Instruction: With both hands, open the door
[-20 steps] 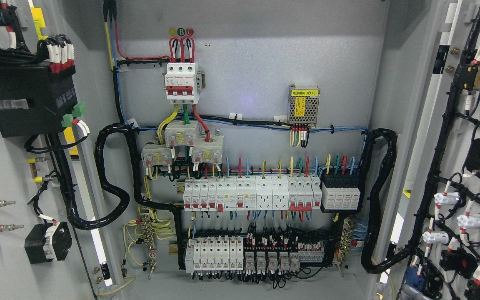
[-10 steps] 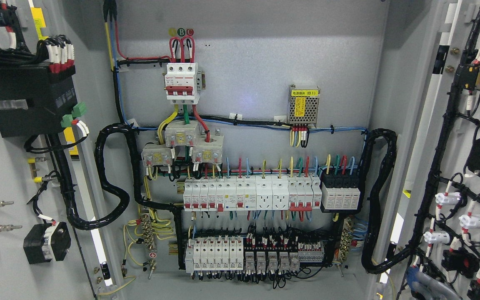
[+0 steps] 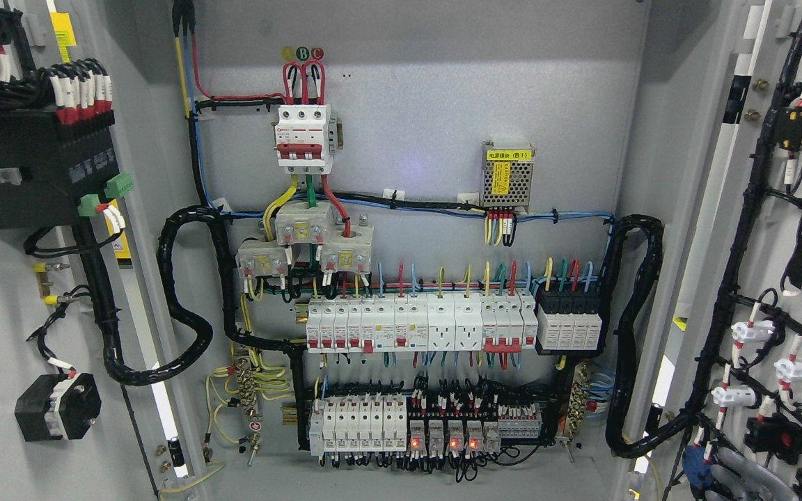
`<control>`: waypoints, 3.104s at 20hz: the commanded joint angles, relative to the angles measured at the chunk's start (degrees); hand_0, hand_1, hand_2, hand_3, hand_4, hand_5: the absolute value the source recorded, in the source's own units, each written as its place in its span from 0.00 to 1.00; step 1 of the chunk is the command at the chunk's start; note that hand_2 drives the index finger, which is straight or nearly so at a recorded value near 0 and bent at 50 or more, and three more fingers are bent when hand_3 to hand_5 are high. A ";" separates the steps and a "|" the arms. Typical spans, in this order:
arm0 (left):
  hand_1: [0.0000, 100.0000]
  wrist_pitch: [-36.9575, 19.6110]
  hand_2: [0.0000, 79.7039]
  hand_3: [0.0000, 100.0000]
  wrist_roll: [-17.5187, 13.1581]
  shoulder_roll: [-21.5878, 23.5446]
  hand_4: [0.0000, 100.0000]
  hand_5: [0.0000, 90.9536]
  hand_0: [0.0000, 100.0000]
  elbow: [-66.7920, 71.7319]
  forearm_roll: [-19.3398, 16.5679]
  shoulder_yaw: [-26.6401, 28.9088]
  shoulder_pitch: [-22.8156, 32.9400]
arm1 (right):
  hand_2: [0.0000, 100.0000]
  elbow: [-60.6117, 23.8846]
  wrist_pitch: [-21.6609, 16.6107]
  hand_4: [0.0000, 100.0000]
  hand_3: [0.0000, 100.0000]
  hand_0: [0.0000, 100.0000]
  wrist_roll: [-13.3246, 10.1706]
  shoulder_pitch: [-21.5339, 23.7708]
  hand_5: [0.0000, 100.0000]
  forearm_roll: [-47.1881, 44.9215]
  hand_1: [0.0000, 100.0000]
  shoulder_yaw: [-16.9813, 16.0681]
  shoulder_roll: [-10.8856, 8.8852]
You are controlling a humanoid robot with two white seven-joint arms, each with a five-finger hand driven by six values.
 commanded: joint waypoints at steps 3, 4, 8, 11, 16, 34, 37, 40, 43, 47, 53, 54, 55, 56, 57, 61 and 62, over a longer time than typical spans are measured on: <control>0.00 0.96 0.00 0.00 -1.84 3.44 0.00 0.00 0.00 7.73 2.83 7.24 -1.80 | 0.00 0.72 0.02 0.00 0.00 0.22 0.01 1.04 0.00 -2.56 0.07 -4.87 0.28; 0.00 0.96 0.00 0.00 -1.84 3.62 0.00 0.00 0.00 8.60 2.83 7.24 -2.24 | 0.00 0.72 0.02 0.00 0.00 0.22 0.01 1.04 0.00 -2.65 0.07 -5.31 0.28; 0.00 0.96 0.00 0.00 -1.93 5.37 0.00 0.00 0.00 11.77 2.92 7.86 -3.21 | 0.00 0.99 0.02 0.00 0.00 0.22 0.01 1.04 0.00 -2.65 0.07 -6.10 0.54; 0.00 0.96 0.00 0.00 -1.84 7.13 0.00 0.00 0.00 13.62 4.93 8.56 -3.29 | 0.00 1.51 0.11 0.00 0.00 0.22 0.01 0.87 0.00 -2.56 0.07 -8.03 1.68; 0.00 1.23 0.00 0.00 -1.93 8.72 0.00 0.00 0.00 15.38 5.91 9.17 -3.38 | 0.00 2.13 0.20 0.00 0.00 0.22 0.10 0.95 0.00 -2.65 0.07 -9.62 2.91; 0.00 3.34 0.00 0.00 -1.93 12.32 0.00 0.00 0.00 18.54 10.03 14.01 -4.96 | 0.00 2.39 -0.06 0.00 0.00 0.22 0.10 2.97 0.00 -2.74 0.07 -13.93 4.50; 0.00 3.34 0.00 0.00 -1.93 13.55 0.00 0.00 0.00 18.81 11.18 14.10 -4.96 | 0.00 2.39 -0.07 0.00 0.00 0.22 0.10 3.50 0.00 -2.74 0.07 -13.93 4.85; 0.00 3.34 0.00 0.00 -1.93 13.73 0.00 0.00 0.00 18.72 11.53 14.10 -4.96 | 0.00 2.39 -0.24 0.00 0.00 0.22 0.10 3.85 0.00 -2.82 0.07 -14.63 5.55; 0.00 3.34 0.00 0.00 -1.93 13.90 0.00 0.00 0.00 18.81 11.53 14.10 -5.14 | 0.00 2.48 -0.24 0.00 0.00 0.22 0.10 3.94 0.00 -3.09 0.07 -14.81 5.73; 0.00 3.34 0.00 0.00 -1.93 15.04 0.00 0.00 0.00 18.72 13.37 14.62 -5.14 | 0.00 2.48 -0.24 0.00 0.00 0.22 0.10 4.73 0.00 -4.66 0.07 -15.51 5.73; 0.00 3.34 0.00 0.00 -1.93 15.31 0.00 0.00 0.00 18.72 13.73 15.33 -5.23 | 0.00 2.74 -0.24 0.00 0.00 0.22 0.10 5.00 0.00 -5.11 0.07 -15.60 6.34; 0.00 3.34 0.00 0.00 -1.93 15.31 0.00 0.00 0.00 18.72 13.73 15.42 -5.32 | 0.00 2.74 -0.24 0.00 0.00 0.22 0.10 5.00 0.00 -5.11 0.07 -15.60 6.43; 0.00 3.34 0.00 0.00 -1.93 15.31 0.00 0.00 0.00 18.72 13.73 15.42 -5.32 | 0.00 2.74 -0.24 0.00 0.00 0.22 0.10 5.00 0.00 -5.11 0.07 -15.60 6.43; 0.00 3.34 0.00 0.00 -1.93 15.40 0.00 0.00 0.00 18.72 13.90 15.42 -5.32 | 0.00 2.66 -0.33 0.00 0.00 0.22 0.10 5.00 0.00 -5.11 0.07 -15.60 6.52; 0.00 3.34 0.00 0.00 -1.93 15.57 0.00 0.00 0.00 18.72 14.25 15.50 -5.32 | 0.00 2.48 -0.42 0.00 0.00 0.22 0.10 5.08 0.00 -5.11 0.07 -15.51 6.52; 0.00 3.34 0.00 0.00 -1.93 16.71 0.00 0.00 0.00 19.95 15.40 15.50 -5.49 | 0.00 1.69 -1.47 0.00 0.00 0.22 0.45 7.27 0.00 -5.46 0.07 -14.11 5.91; 0.00 3.34 0.00 0.00 -1.93 16.98 0.00 0.00 0.00 20.47 15.40 15.50 -5.75 | 0.00 1.52 -1.56 0.00 0.00 0.22 0.54 7.72 0.00 -5.46 0.07 -12.89 5.82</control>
